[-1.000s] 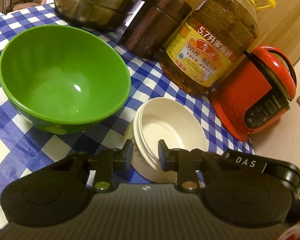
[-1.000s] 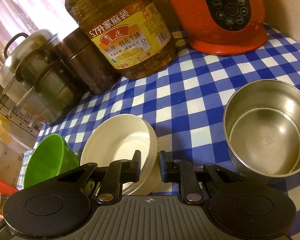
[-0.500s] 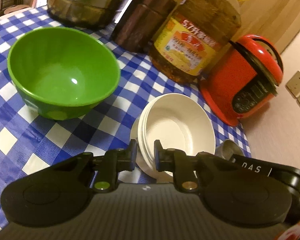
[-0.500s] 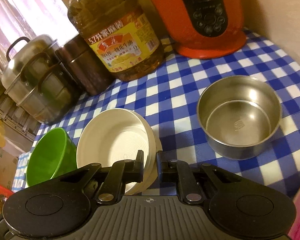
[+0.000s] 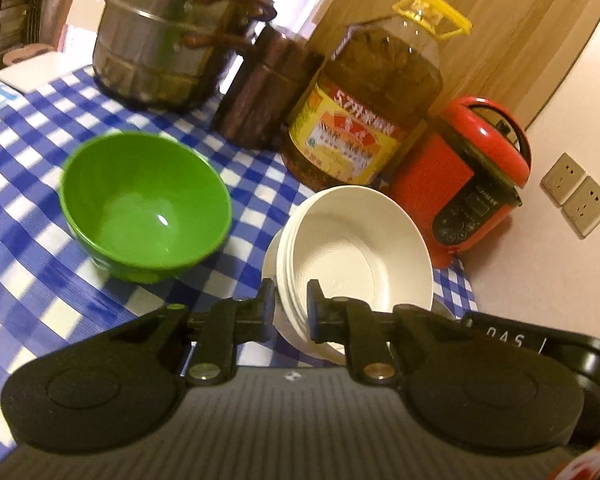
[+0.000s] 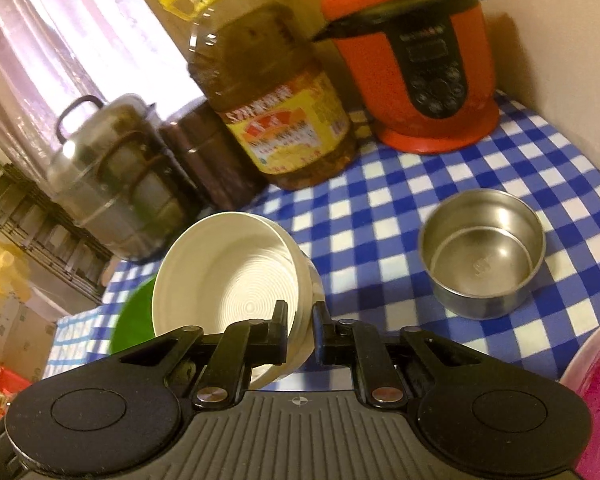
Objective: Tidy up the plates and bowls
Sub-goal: 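Carry the cream-white bowl with the right gripper into the green bowl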
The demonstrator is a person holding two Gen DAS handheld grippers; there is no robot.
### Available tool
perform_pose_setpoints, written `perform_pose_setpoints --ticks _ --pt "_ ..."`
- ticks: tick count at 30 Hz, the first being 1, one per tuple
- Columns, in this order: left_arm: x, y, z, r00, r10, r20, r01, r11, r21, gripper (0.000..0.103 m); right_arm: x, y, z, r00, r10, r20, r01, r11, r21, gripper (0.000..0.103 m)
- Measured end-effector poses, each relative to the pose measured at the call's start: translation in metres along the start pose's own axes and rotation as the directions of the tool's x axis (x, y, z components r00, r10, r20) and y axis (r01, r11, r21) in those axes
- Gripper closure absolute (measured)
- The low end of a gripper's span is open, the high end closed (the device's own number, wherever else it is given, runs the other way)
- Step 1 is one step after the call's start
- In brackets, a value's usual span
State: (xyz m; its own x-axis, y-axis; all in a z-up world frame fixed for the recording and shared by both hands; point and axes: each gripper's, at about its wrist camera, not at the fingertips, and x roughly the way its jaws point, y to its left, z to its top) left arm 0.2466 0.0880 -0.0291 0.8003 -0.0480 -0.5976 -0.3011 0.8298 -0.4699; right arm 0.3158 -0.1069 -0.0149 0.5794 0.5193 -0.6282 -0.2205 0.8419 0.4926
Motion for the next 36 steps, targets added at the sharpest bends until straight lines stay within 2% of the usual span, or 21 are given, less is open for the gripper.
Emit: perform_pose_setpoints --ticks 13,30,36 --pt "-0.03 0.035 0.032 0.996 0.081 0.046 -0.08 0.996 -0.025 0.089 0.017 0.057 0.0 0.997 0.069 -0.035 -0.07 0.997 -0.044 0.091" --pt "-0.015 0.076 0.047 0.991 0.129 0.028 -0.127 0.99 -0.061 0.088 0.068 0.086 -0.006 0.992 0.073 -0.099 -0.082 0.993 -0.087 0.092" --pt "-0.008 0.082 0.055 0.991 0.133 0.035 -0.13 0.989 -0.064 0.088 0.079 0.094 0.0 0.993 0.075 -0.096 -0.086 0.99 -0.111 0.092"
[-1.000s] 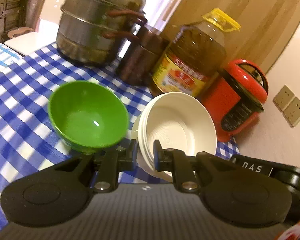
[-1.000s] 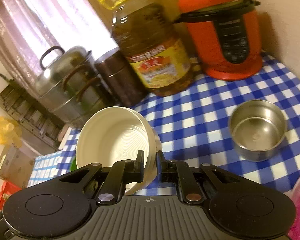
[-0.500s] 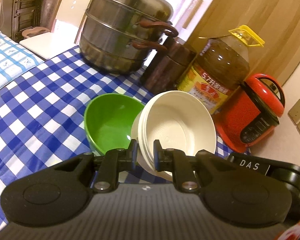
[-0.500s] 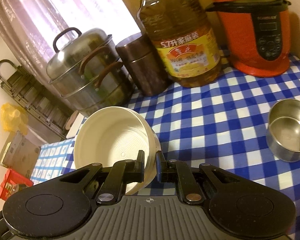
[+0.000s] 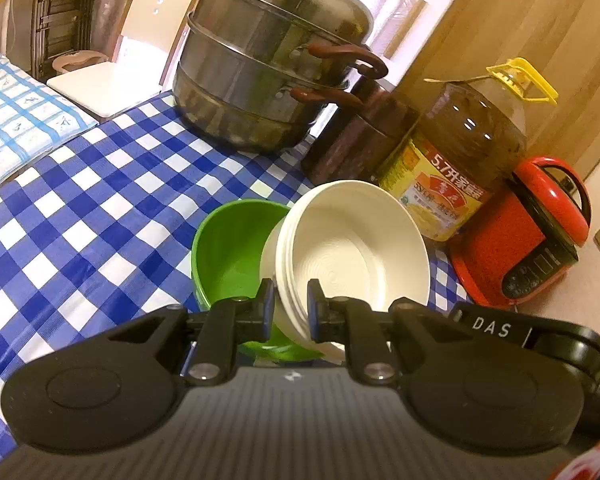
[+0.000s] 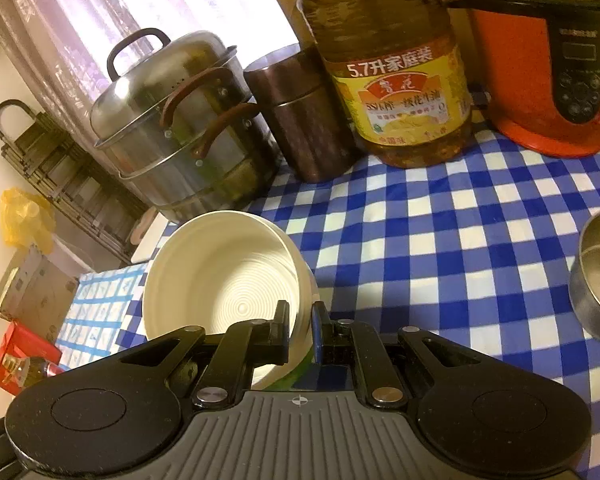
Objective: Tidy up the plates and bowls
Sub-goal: 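Carry the cream-white bowl with the right gripper into the green bowl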
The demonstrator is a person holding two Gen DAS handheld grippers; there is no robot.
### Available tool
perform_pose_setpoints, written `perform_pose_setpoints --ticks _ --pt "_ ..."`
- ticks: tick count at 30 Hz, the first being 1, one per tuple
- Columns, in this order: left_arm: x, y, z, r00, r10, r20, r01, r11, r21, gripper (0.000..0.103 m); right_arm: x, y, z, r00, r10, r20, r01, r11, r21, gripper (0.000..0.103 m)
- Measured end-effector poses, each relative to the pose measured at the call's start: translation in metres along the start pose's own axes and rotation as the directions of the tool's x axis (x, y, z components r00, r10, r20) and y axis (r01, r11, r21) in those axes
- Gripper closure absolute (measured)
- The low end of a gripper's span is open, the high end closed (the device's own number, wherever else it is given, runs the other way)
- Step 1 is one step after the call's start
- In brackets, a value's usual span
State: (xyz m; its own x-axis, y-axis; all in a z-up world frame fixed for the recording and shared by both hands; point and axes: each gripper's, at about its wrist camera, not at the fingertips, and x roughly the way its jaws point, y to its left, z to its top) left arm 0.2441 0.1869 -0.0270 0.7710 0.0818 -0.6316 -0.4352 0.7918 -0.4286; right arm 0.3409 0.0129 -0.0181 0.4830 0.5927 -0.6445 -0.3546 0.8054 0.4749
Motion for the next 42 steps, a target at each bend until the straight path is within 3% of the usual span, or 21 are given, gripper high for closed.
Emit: perform_pose_setpoints --ticks 21,42 --pt "0.039 0.031 0.012 0.994 0.055 -0.094 -0.056 0.998 -0.005 0.089 0.047 0.021 0.001 0.997 -0.034 -0.073 0.025 0.992 -0.122 0.092" --pt "0.043 0.024 0.009 0.993 0.085 -0.085 -0.079 0.994 0.079 0.088 0.052 0.017 -0.004 0.997 -0.04 -0.071 0.028 0.987 -0.159 0.091"
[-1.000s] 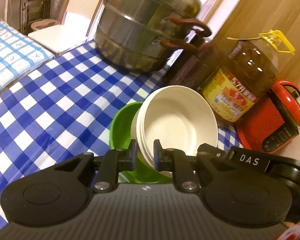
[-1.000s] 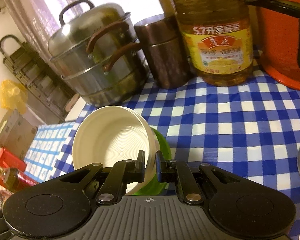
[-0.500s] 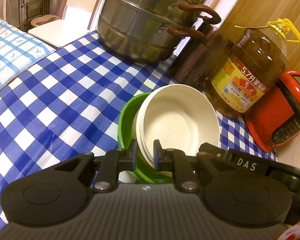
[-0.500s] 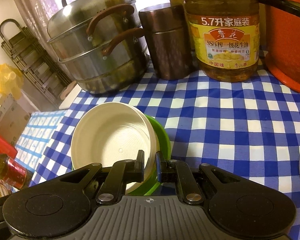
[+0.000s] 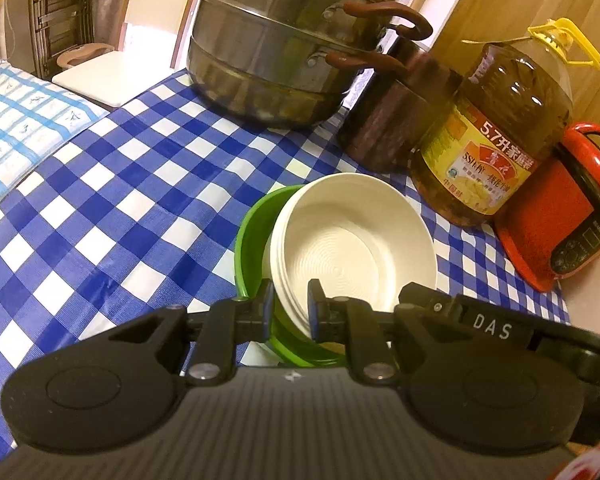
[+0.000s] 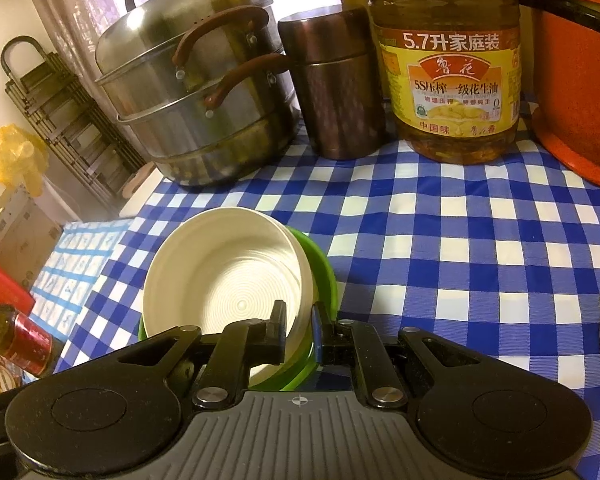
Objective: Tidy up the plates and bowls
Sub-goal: 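Carry the cream-white bowl with the right gripper into the green bowl, then open the right gripper and pull back from the nested bowls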
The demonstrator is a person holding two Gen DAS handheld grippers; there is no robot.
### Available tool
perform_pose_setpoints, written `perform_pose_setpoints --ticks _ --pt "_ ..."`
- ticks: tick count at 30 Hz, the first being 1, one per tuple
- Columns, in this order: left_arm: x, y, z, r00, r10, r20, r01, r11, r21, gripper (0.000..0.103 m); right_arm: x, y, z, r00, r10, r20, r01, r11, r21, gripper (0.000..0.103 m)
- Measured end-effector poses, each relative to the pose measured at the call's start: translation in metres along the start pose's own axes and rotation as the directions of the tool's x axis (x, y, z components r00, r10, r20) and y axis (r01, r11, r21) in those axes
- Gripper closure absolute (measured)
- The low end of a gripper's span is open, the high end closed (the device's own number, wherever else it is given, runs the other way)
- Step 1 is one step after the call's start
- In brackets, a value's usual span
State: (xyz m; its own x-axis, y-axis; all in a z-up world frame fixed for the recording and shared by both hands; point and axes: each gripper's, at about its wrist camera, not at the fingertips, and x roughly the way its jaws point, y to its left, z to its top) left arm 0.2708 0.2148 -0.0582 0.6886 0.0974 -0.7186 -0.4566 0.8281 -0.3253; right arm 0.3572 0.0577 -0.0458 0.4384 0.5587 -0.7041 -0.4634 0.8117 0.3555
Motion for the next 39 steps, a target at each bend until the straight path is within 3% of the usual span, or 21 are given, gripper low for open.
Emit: perform_pose_setpoints --ticks 5,7,10,21,39 --pt "-0.001 -0.001 0.001 1.0 0.0 0.011 0.0 1.0 0.003 0.083 0.003 -0.002 0.001 1.0 0.024 -0.007 -0.024 1.0 0.012 0.084" --pt "-0.003 0.0 0.002 1.0 -0.012 0.018 0.012 1.0 0.007 0.077 0.002 -0.002 0.001 0.999 0.049 0.004 -0.049 0.999 0.017 0.069" --pt "-0.009 -0.002 0.003 0.999 0.002 0.047 -0.003 1.0 0.029 0.074 -0.004 -0.002 0.001 0.997 0.068 0.041 -0.069 0.997 0.02 0.059" --pt "-0.034 -0.005 0.001 0.995 -0.035 0.09 0.034 0.999 0.015 0.074 -0.037 -0.011 -0.003 0.993 0.052 0.11 -0.057 0.997 0.044 0.058" --pt "-0.097 -0.027 -0.046 0.995 -0.083 0.049 0.08 0.995 0.064 0.074 -0.123 -0.027 -0.067 0.995 -0.087 0.049 0.082 0.992 0.101 0.058"
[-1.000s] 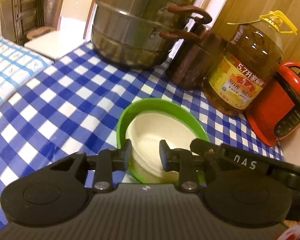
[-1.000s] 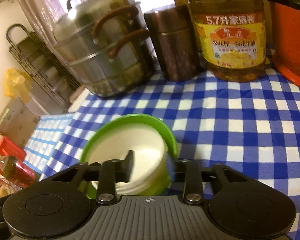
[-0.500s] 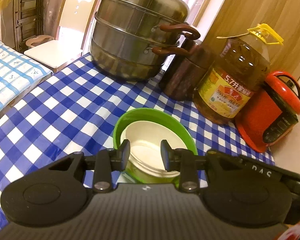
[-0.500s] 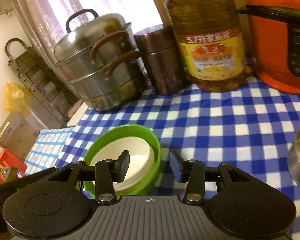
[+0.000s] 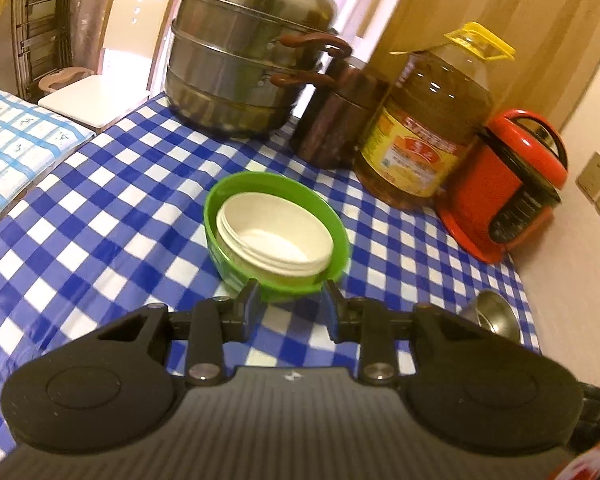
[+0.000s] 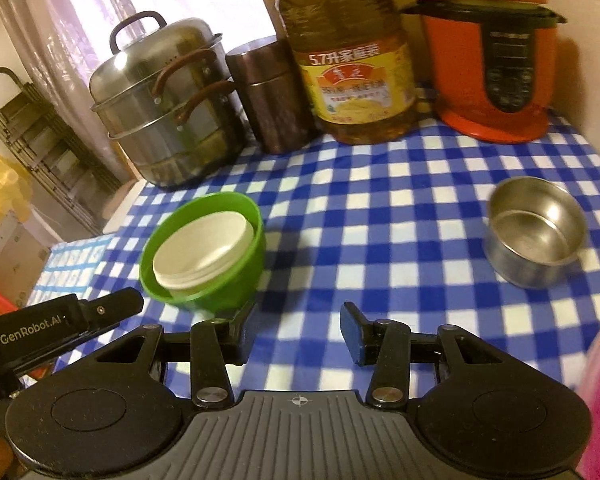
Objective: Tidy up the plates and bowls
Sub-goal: 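Open the right gripper and pull back from the nested bowls, then move the right gripper to the rim of the small steel bowl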
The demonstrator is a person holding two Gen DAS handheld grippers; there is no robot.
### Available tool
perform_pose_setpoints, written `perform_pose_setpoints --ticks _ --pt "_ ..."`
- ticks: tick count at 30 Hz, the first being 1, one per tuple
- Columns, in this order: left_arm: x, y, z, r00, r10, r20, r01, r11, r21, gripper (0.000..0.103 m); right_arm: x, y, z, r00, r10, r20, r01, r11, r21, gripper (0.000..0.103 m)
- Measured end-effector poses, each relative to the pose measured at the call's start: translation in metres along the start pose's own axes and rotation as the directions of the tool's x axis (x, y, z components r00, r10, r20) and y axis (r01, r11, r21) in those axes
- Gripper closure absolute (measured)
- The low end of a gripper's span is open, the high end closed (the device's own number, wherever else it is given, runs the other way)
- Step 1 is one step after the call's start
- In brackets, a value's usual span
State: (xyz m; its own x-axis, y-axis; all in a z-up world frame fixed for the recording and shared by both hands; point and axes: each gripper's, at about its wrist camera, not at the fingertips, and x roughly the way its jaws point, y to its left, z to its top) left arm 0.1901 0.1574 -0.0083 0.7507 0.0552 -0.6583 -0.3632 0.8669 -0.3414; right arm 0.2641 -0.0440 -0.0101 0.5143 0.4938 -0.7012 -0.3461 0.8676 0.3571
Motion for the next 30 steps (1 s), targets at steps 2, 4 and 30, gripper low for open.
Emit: perform_pose_setpoints --ticks 2,4,30 --pt "-0.008 -0.004 -0.006 1.0 -0.01 -0.002 0.01 1.0 0.009 0.074 -0.012 -0.001 -0.007 1.0 -0.011 0.004 0.011 1.0 0.001 0.058" --pt "-0.016 -0.009 -0.011 1.0 -0.017 -0.004 0.017 1.0 0.019 0.074 -0.021 -0.003 -0.013 1.0 -0.017 0.004 0.017 1.0 0.005 0.058" --pt "-0.045 -0.052 -0.053 0.996 -0.073 -0.057 0.077 0.995 0.068 0.074 -0.095 -0.061 -0.049 0.996 -0.078 0.046 0.071 0.988 0.137 0.058"
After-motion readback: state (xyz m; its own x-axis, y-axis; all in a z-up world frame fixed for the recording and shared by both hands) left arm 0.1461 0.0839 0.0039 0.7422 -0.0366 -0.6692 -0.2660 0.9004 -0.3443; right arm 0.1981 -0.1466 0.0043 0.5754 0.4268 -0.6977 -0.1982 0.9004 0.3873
